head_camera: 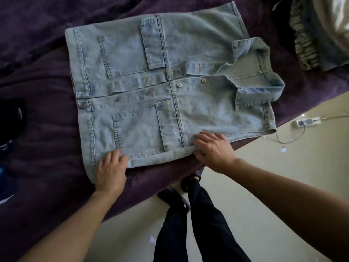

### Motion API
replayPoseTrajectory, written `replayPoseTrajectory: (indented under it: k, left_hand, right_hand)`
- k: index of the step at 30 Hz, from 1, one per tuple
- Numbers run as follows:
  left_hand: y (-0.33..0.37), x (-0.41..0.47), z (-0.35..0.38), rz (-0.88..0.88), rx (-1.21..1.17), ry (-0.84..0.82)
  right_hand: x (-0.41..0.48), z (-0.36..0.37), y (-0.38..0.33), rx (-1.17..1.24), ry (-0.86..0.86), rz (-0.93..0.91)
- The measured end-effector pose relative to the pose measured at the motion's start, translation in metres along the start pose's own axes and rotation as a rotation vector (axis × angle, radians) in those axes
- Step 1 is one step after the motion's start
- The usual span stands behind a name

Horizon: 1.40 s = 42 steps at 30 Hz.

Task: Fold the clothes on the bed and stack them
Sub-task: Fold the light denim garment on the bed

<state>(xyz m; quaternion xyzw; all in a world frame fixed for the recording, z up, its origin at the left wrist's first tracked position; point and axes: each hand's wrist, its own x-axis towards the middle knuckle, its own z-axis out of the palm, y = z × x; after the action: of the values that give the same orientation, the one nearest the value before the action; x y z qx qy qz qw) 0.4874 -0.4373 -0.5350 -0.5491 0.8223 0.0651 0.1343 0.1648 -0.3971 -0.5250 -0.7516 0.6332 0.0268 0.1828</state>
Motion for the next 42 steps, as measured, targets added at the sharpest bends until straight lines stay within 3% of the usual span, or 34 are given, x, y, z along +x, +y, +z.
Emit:
replayPoseTrajectory:
  k: [4, 6, 11, 15, 20, 25, 28, 31, 34, 37, 39, 42]
  left_hand:
    - [-0.021, -0.004, -0.012, 0.015, -0.053, 0.044]
    - [-0.027, -0.006, -0.026, 0.017, -0.078, 0.074]
    - [-0.053, 0.017, -0.081, -0.123, -0.129, 0.156]
    - [-0.09, 0.068, -0.128, -0.233, -0.232, 0.293]
    - [-0.116, 0.161, -0.175, -0.206, -0.18, 0.433]
    - [-0.127, 0.255, -0.191, -0.255, -0.153, 0.401]
    - [-0.135, 0.31, -0.184, -0.373, -0.165, 0.379]
    - [-0.122, 0.342, -0.166, -0.471, -0.146, 0.408]
    - [-0.077, 0.343, -0.133, -0.274, -0.165, 0.278]
    - [-0.032, 0.339, -0.103, -0.187, -0.245, 0.017]
    - [-0.018, 0.343, -0.09, -0.215, -0.221, -0.121]
    - [-0.013, 0.353, -0.089, -0.246, -0.15, -0.229]
  right_hand:
    - [-0.015, -0.005, 0.01, -0.027, -0.002, 0.002]
    - [-0.017, -0.027, 0.013, 0.075, 0.008, 0.013]
    - [0.022, -0.104, 0.008, 0.202, 0.178, 0.076]
    - [0.091, -0.147, 0.016, 0.198, 0.183, 0.134]
    - [0.196, -0.186, 0.047, 0.241, 0.11, 0.257]
    - [0.296, -0.204, 0.082, 0.279, 0.079, 0.306]
    - [0.358, -0.201, 0.101, 0.234, 0.086, 0.349]
    - [0.389, -0.194, 0.103, 0.051, 0.244, 0.376]
    - [0.367, -0.161, 0.09, -0.014, 0.401, 0.043]
    - [0.319, -0.111, 0.096, -0.09, 0.183, -0.29]
    - [0.302, -0.099, 0.133, -0.183, -0.015, -0.242]
    - [0.295, -0.121, 0.214, -0.231, -0.037, 0.017]
